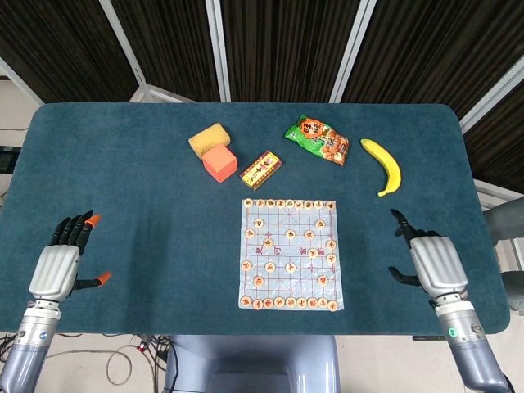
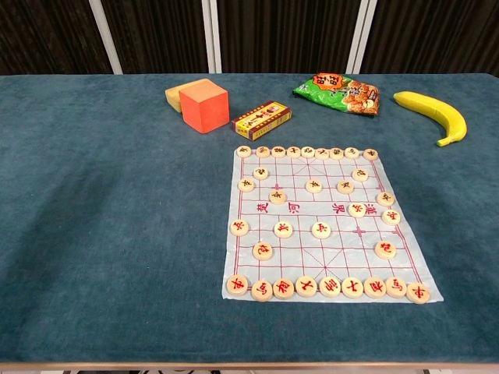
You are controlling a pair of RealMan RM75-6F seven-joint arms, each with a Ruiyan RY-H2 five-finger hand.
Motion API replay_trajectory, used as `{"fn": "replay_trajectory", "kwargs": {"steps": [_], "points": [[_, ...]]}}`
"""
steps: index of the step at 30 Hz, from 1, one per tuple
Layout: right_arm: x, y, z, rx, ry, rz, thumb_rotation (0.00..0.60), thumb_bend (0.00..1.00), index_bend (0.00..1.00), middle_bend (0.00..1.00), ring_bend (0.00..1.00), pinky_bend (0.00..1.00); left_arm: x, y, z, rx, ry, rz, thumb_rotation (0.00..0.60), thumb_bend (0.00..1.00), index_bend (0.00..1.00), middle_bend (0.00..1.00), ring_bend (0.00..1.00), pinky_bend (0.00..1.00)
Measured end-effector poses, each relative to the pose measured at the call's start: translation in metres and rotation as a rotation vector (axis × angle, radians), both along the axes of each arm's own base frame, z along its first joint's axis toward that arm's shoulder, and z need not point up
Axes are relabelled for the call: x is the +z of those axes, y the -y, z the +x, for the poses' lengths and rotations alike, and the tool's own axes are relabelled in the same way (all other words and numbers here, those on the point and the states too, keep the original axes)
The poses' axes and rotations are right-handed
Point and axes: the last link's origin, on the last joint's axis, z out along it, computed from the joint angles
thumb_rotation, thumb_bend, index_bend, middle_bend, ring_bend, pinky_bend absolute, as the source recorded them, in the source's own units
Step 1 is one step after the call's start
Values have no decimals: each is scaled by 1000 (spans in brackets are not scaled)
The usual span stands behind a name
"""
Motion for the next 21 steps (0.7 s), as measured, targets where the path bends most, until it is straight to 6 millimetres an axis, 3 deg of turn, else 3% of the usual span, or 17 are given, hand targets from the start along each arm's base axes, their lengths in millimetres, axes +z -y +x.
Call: {"fn": "replay_trajectory", "kwargs": {"steps": [2,5,10,21], "points": [[-7,7,8,13,1,15,600,272,197,901,955,827,0,0,0,2,2,0,600,0,0,0,0,0],[-23,15,20,30,3,47,600,273,293,991,1000,870,0,0,0,4,6,-1,600,0,0,0,0,0],[-50,23,26,18,-12,99,600,272,357,1000,1000,874,0,-1,0,8,12,-2,600,0,0,0,0,0],[-104,35,17,-107,-34,181,600,271,461,1000,1000,903,-1,-3,-1,18,22,-8,600,0,0,0,0,0]]}}
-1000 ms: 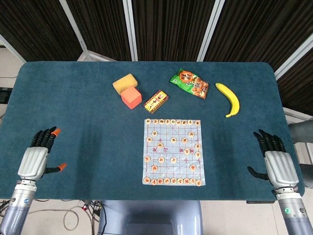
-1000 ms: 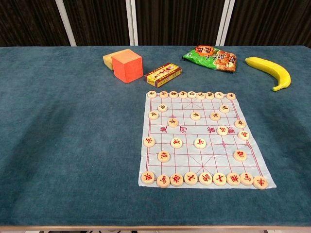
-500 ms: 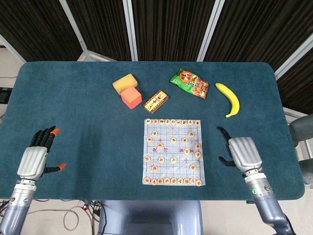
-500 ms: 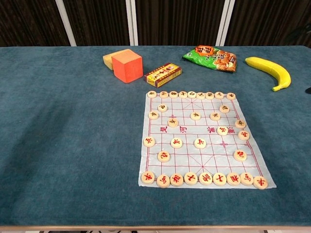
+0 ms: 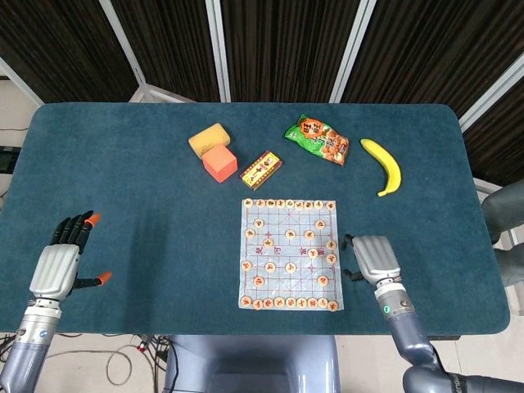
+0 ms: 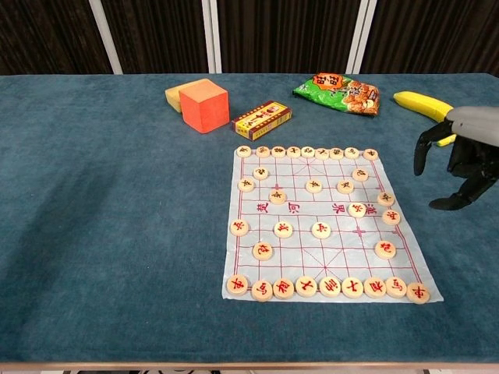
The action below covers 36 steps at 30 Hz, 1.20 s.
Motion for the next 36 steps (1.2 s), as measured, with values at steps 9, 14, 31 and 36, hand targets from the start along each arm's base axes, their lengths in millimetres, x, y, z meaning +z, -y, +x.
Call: {"fn": "replay_trajectory", "kwargs": {"steps": [9,14,31,36], "points": [[-25,3,-6,-48,-23,18,600,271,466,1000,1000,925,0,-1,0,4,6,-4,600,0,0,0,0,0],[-32,3,-6,-57,-16,23,600,271,485,1000,1000,941,0,-1,0,7,10,-4,600,0,0,0,0,0],[-45,11,-3,-66,2,11,600,349,444,1000,1000,978,0,-2,0,12,21,-9,600,0,0,0,0,0],[-47,12,-4,-71,-2,12,600,364,444,1000,1000,989,0,-2,0,12,23,-9,600,0,0,0,0,0]]}}
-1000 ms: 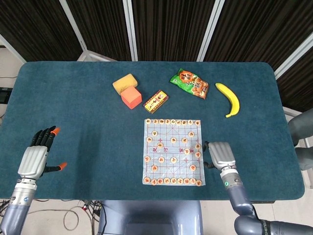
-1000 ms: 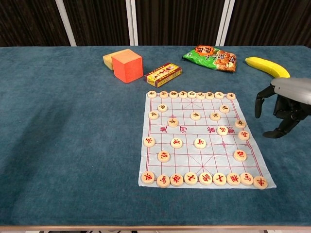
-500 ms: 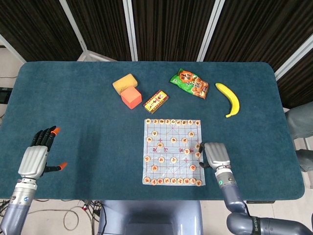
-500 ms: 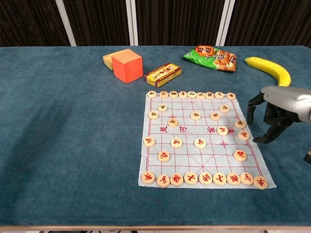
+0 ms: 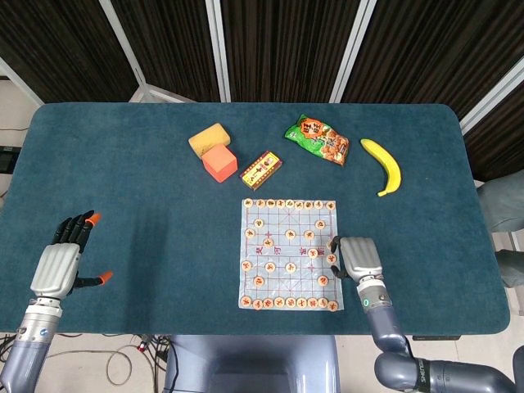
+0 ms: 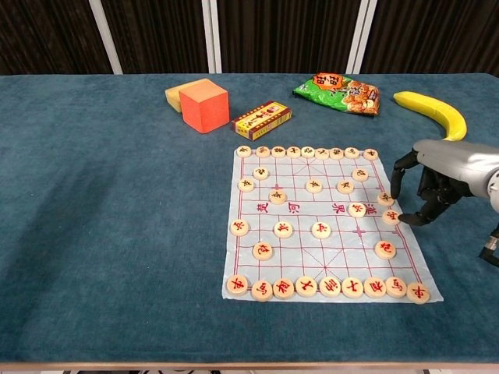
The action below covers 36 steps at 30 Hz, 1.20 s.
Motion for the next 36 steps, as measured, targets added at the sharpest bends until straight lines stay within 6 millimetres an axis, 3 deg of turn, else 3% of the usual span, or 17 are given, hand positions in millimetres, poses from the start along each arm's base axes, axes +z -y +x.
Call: {"fn": "replay_trajectory", "kwargs": {"steps": [36], "points": [[-18,3,-10,-11,17,-18,600,364,444,1000,1000,1000,0,-1,0,7,3,3,600,0,0,0,0,0]]}}
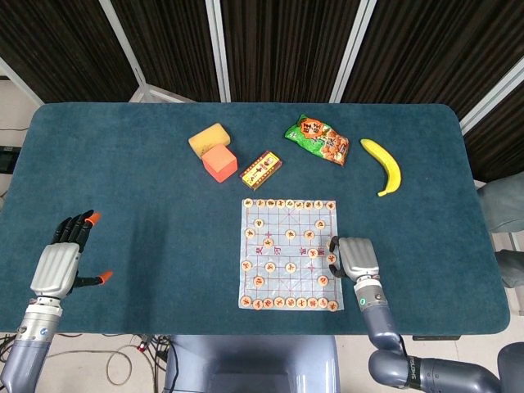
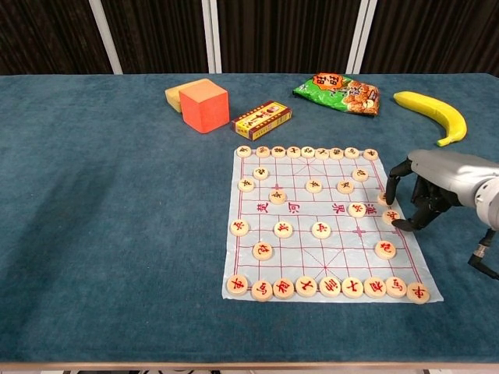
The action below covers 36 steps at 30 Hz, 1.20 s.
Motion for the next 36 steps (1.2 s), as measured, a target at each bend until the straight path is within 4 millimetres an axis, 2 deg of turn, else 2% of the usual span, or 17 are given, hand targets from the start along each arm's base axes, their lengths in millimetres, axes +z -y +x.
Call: {"fn": "replay_trajectory", "kwargs": {"steps": [36], "points": [[-8,0,-2,-19,38,-18,600,364,475,1000,1000,1000,0,0,1,3,5,2,600,0,0,0,0,0]]}}
